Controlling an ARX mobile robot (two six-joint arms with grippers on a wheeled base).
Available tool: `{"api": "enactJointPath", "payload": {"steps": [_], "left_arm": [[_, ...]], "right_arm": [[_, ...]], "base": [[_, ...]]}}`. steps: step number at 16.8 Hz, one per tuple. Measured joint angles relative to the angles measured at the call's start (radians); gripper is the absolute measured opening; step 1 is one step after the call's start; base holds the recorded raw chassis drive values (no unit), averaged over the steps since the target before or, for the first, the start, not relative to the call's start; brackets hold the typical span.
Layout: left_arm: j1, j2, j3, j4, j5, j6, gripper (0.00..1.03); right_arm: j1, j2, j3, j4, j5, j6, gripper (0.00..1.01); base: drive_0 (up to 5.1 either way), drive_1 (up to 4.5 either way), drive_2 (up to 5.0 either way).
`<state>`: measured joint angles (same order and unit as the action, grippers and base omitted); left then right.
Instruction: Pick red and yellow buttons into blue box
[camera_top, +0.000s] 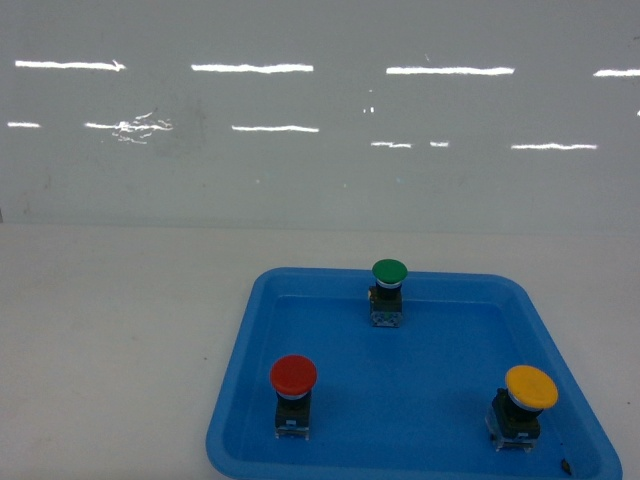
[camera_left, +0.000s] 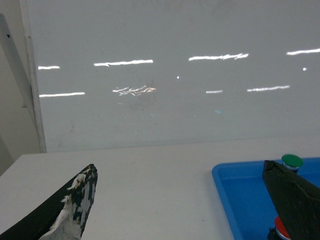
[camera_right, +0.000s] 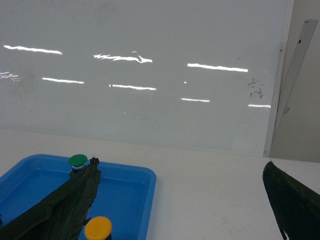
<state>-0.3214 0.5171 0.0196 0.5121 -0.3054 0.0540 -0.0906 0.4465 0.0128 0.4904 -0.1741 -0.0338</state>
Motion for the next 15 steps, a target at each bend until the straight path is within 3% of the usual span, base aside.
{"api": "enactJointPath", "payload": {"steps": [2,4,8,11,15], "left_arm": [[-0.018,0.233,0.066,0.127,-0.006,0.021,0.98],[-0.048,0.455,0.182,0.158,-0.045,0.057,0.98],[-0.054,0.671,0.306,0.138,-0.076,0.078,0.98],[-0.052,0.779,0.381,0.109,-0.098,0.072,0.98],[-0.061,0.791,0.385,0.106,-0.099,0.072,0.98]], "right_arm": [[0.019,0.256,0.01,0.181,-0.023,-0.012,0.98],[0.053,0.566,0.1,0.29,-0.076,-0.03,0.98],[0.116,0.826,0.238,0.245,-0.115,-0.068,0.98],[0.182,0.952,0.337,0.18,-0.136,-0.095,0.98],[0.208,1.01,0.334,0.256,-0.133,-0.111,0.98]], "base": [[0.0,0.0,0.0],[0.0,0.0,0.0],[0.0,0.0,0.0],[0.0,0.0,0.0],[0.0,0.0,0.0]]}}
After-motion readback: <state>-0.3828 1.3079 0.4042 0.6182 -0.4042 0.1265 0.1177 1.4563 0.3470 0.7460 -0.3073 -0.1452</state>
